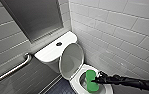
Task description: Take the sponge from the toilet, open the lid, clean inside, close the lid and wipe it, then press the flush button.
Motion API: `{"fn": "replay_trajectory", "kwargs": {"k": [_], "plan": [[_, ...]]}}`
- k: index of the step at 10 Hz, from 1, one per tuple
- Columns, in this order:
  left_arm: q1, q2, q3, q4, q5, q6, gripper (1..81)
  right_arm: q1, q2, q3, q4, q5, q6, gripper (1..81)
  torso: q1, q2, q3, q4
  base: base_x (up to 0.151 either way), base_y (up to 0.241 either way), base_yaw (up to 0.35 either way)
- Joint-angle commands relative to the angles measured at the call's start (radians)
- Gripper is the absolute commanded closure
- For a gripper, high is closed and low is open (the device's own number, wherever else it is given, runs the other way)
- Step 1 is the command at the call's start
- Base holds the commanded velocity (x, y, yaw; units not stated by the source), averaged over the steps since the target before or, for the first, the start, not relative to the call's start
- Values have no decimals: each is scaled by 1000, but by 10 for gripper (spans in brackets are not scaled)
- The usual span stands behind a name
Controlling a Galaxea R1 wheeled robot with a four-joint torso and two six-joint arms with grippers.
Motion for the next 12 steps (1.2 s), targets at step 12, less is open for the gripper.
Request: {"fn": "replay_trajectory", "kwargs": {"k": [12], "plan": [[30,1,9,5,86,4,10,52,184,-54,-32,79,132,811,0,0,-13,147,0,0,0]]}}
